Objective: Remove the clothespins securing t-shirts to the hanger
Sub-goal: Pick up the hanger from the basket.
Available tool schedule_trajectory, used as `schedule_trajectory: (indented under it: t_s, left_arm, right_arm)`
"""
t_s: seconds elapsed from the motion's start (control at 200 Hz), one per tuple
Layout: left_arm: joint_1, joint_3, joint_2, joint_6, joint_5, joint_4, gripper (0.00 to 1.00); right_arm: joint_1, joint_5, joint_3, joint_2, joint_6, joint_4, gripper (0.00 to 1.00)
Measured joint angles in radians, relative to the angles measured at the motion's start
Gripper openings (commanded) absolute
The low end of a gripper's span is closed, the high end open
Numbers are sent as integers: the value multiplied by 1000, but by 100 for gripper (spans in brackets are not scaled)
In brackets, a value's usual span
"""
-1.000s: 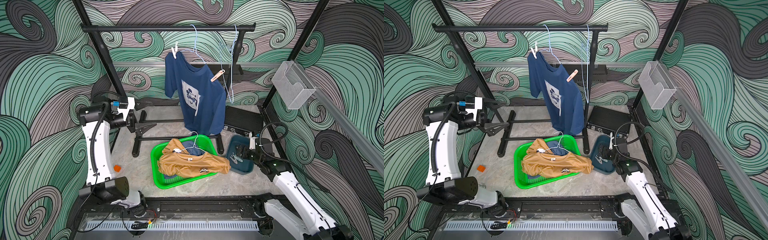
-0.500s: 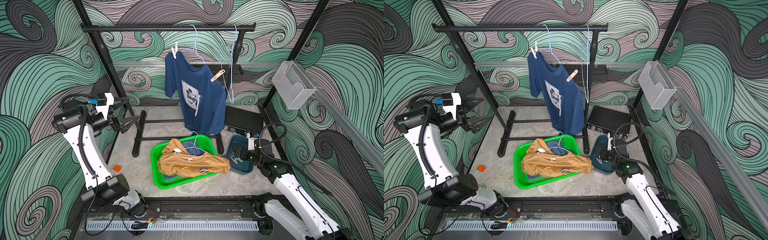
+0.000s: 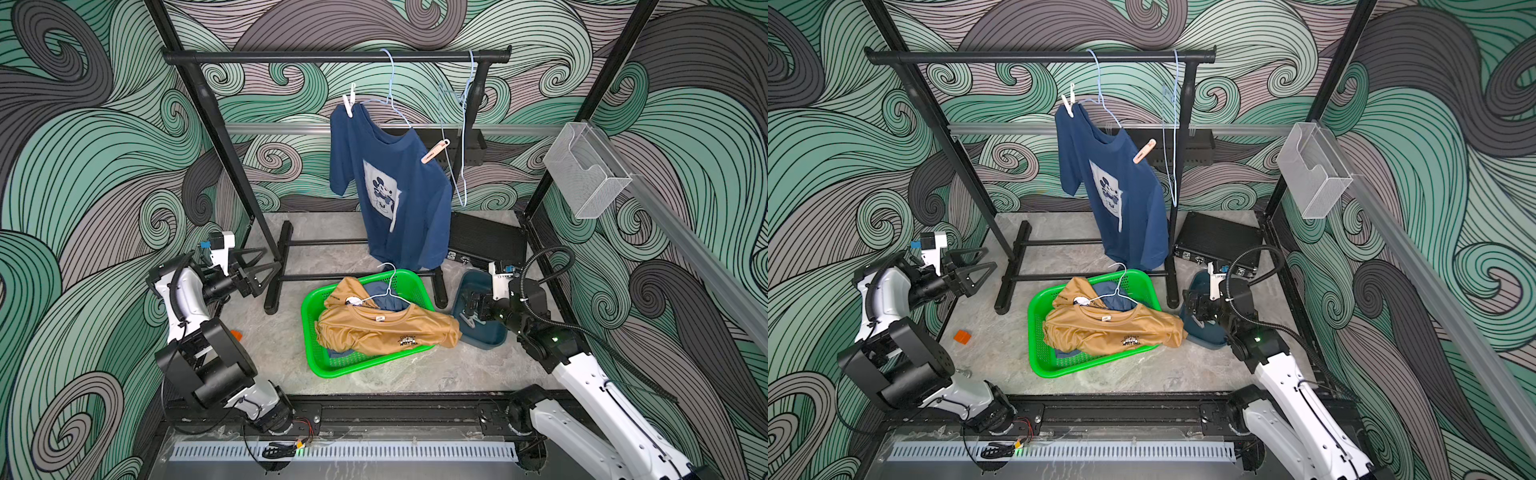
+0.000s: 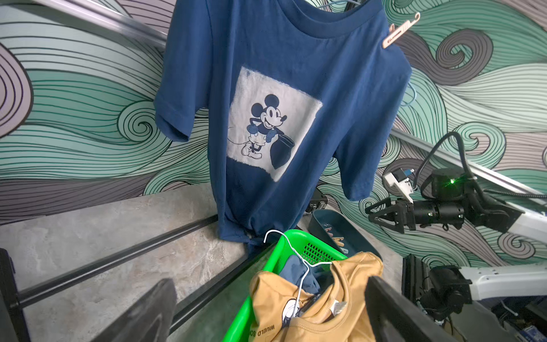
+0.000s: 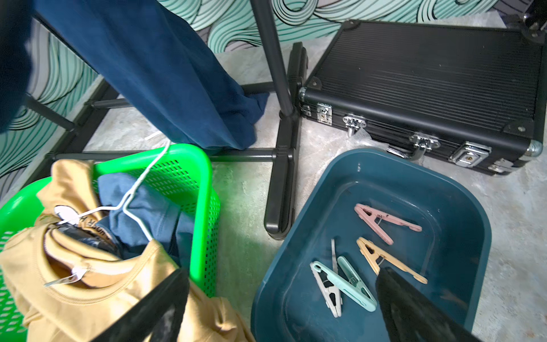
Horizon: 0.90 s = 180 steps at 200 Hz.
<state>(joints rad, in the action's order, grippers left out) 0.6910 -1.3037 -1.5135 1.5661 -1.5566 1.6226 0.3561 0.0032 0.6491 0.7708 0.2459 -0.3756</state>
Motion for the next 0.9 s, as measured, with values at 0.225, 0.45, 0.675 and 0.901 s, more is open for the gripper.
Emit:
schedule_trajectory:
  t_s: [0.225, 0.45, 0.675, 0.901]
  left_arm:
    - [-55, 98, -103, 47, -1, -2, 99]
    - [-105, 114, -136, 56, -2, 2, 99]
    - [-254, 101, -259, 35, -3, -1, 99]
    - [-336, 54, -225, 43, -2, 0, 99]
  right_arm:
    - [32, 1, -1, -36, -11, -3, 99]
    - [62, 18, -1, -67, -37, -19, 99]
    - [84, 27, 0, -59, -56, -21, 99]
    - [100, 44, 0, -45, -68, -16, 99]
